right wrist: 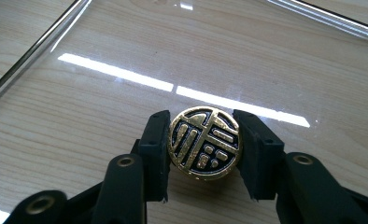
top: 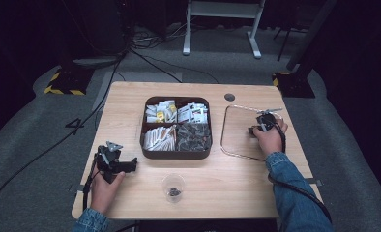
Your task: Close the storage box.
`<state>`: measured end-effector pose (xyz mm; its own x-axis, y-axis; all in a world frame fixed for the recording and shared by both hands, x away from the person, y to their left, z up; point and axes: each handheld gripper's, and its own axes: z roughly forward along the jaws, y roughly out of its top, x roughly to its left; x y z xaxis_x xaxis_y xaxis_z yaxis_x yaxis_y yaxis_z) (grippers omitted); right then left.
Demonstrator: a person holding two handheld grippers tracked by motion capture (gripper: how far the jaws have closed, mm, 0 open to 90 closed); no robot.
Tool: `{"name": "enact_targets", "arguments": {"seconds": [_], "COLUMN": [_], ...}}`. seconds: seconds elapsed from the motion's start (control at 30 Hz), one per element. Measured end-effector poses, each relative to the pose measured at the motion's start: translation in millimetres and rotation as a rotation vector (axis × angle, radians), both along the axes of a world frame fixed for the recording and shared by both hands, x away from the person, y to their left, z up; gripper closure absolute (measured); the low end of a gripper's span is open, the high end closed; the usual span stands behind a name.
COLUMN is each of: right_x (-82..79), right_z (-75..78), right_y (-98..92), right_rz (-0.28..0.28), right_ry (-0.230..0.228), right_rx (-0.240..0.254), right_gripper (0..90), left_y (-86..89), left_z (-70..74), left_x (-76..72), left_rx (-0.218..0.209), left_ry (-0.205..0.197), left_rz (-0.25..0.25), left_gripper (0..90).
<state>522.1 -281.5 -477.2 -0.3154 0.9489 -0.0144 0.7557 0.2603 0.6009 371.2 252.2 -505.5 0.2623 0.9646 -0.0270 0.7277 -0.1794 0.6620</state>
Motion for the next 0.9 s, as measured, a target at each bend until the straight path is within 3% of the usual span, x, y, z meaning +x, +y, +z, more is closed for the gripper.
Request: {"name": "enact_targets", "arguments": {"seconds": [0.37,0.9], "right_x": [-0.7,-5.9], "right_z": [2.8,37.0], "right_y": [3.0,5.7], "right_rz": [0.008,0.009], "right_ry": [-0.020,-0.053], "right_rx": [-0.018,0.049], "right_gripper": [58.9,58.9], "left_y": [0.0,0.0], "left_z": [0.0,0.0], "left_x": [0.0,0.2], "left_rx": [0.000,0.001], "left_ry": [0.000,0.000], "left_rz": [0.000,-0.001], "left_gripper": [0.2,0.2]}}
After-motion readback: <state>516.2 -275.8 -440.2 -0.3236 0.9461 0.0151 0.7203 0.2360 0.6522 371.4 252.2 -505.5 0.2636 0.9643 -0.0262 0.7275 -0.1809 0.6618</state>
